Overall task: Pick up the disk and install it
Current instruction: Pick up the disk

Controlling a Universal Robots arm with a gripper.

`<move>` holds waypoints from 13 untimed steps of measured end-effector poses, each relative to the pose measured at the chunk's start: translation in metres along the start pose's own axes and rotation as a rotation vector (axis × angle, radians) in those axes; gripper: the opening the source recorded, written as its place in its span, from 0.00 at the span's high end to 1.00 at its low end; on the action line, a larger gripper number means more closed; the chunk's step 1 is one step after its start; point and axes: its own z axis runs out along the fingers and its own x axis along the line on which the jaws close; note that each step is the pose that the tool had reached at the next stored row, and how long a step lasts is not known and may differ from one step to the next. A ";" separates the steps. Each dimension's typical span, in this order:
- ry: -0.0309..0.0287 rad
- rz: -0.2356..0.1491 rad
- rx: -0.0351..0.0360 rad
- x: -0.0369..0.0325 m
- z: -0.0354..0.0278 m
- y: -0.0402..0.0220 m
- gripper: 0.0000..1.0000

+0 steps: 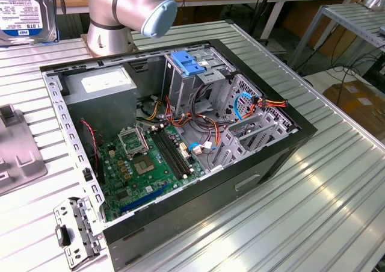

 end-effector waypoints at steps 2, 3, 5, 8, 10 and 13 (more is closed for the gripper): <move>0.0000 0.000 -0.0001 0.0001 -0.0001 -0.0008 0.63; 0.0000 0.000 0.0000 0.0002 -0.0001 -0.0011 0.63; 0.0000 0.000 -0.0001 0.0004 -0.0002 -0.0023 0.63; 0.0000 0.000 0.0000 0.0007 -0.0002 -0.0036 0.63; 0.0000 0.000 0.0000 0.0010 -0.0003 -0.0045 0.63; 0.0000 0.000 0.0000 0.0014 -0.0003 -0.0055 0.63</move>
